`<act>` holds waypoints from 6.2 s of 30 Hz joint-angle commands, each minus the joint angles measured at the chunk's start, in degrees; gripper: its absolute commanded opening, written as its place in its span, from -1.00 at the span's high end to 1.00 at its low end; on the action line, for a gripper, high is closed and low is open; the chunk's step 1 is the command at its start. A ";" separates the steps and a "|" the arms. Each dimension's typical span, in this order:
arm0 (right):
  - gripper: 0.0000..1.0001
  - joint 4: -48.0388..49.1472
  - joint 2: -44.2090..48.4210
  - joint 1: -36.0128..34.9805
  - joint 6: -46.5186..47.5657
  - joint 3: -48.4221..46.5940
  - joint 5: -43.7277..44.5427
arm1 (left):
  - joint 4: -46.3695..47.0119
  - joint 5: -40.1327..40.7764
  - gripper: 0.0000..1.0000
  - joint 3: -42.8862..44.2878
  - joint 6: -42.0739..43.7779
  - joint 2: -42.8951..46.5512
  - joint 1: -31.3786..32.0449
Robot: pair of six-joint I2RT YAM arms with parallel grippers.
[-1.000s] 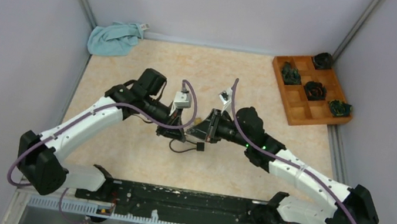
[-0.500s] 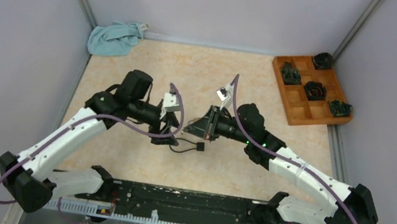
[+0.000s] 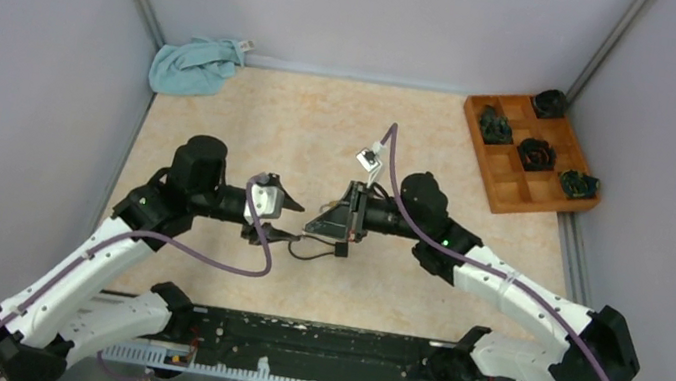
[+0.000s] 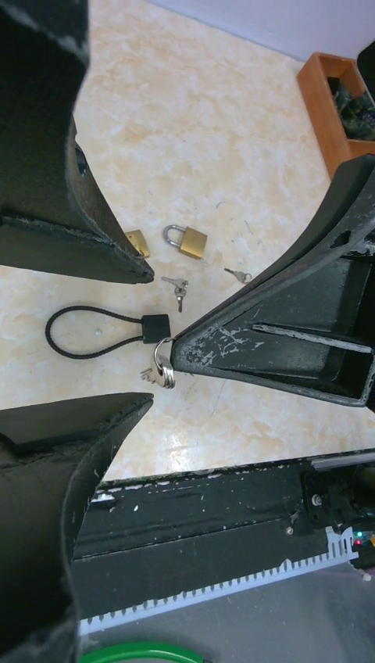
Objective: Unlock with the key
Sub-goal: Pick up the key from the center of the board.
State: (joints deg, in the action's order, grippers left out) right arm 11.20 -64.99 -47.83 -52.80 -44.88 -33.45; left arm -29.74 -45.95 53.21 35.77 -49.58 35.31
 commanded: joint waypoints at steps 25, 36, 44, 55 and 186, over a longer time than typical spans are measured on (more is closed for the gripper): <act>1.00 -3.36 0.48 0.05 4.42 -5.84 -3.46 | -3.61 -1.57 0.51 0.90 14.21 -1.75 1.08; 1.00 -3.59 0.13 0.12 4.47 -6.26 -2.82 | -2.68 -2.63 0.91 1.02 12.39 -0.90 1.19; 1.00 -5.19 -0.34 0.17 5.25 -7.43 -2.07 | -3.56 -3.07 1.00 0.23 13.22 0.34 1.17; 1.00 -4.35 -1.10 0.37 4.96 -8.34 -2.15 | 2.95 -4.46 0.05 -4.19 5.34 2.01 1.24; 0.35 -9.36 1.96 -3.23 31.71 -6.55 2.09 | -23.92 -4.56 1.00 17.58 -2.21 -16.78 1.16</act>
State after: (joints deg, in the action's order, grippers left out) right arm 0.34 -63.48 -50.87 -21.06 -48.38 -30.09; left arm -52.82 -49.17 68.69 32.86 -66.06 36.34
